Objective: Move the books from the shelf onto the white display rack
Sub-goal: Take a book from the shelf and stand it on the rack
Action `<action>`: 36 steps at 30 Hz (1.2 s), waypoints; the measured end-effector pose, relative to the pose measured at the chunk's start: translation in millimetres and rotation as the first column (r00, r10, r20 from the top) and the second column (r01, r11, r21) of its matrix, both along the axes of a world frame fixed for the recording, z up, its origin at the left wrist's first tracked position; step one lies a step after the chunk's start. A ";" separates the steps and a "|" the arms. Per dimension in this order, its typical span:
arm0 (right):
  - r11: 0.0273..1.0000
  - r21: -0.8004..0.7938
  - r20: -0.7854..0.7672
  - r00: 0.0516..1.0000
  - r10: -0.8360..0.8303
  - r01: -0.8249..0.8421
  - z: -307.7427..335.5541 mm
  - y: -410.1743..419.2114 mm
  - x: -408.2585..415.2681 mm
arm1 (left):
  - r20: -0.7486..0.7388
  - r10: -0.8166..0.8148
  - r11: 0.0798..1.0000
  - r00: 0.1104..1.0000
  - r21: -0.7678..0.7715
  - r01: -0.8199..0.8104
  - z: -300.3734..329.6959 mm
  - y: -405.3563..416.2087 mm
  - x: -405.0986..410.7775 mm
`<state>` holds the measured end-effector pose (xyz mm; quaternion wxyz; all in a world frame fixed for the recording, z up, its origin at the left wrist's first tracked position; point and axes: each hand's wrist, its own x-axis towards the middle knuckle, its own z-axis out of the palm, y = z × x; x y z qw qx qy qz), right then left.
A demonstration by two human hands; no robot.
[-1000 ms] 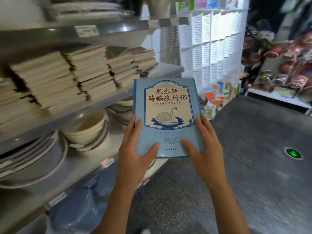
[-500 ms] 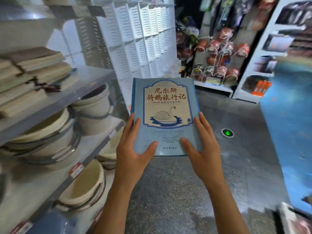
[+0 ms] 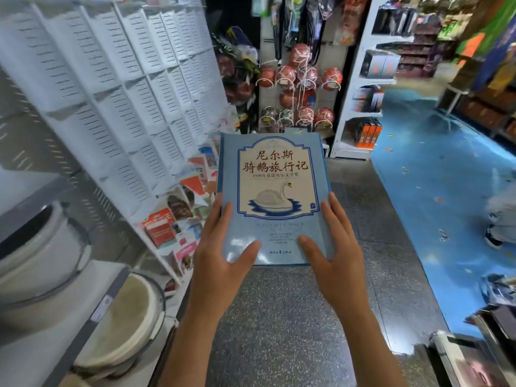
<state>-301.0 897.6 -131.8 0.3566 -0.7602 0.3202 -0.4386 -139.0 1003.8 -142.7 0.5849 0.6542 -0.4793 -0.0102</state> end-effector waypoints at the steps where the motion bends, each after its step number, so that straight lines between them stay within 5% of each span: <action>1: 1.000 0.012 0.004 1.000 -0.005 0.005 -4.3 -18.7 4.2 | 0.004 -0.002 1.000 1.000 0.002 0.002 -3.1 -19.4 4.3; 8: 0.969 0.227 0.107 0.991 0.075 -0.098 -21.2 -174.8 37.7 | 0.028 0.041 0.999 0.999 -0.036 -0.040 -25.1 -167.3 37.1; 20: 0.870 0.433 0.005 0.965 0.260 -0.237 -17.0 -407.5 105.5 | -0.062 0.068 0.997 0.996 0.025 -0.067 -34.8 -365.4 93.9; 27: 0.884 0.380 0.089 0.962 0.259 -0.273 -44.4 -493.0 161.8 | -0.342 0.112 0.982 0.933 0.180 -0.052 -41.7 -452.7 145.7; 36: 0.894 0.327 0.177 0.949 0.262 -0.308 -45.7 -629.3 279.3 | -0.379 0.137 0.987 0.915 0.131 -0.093 -33.3 -603.1 278.6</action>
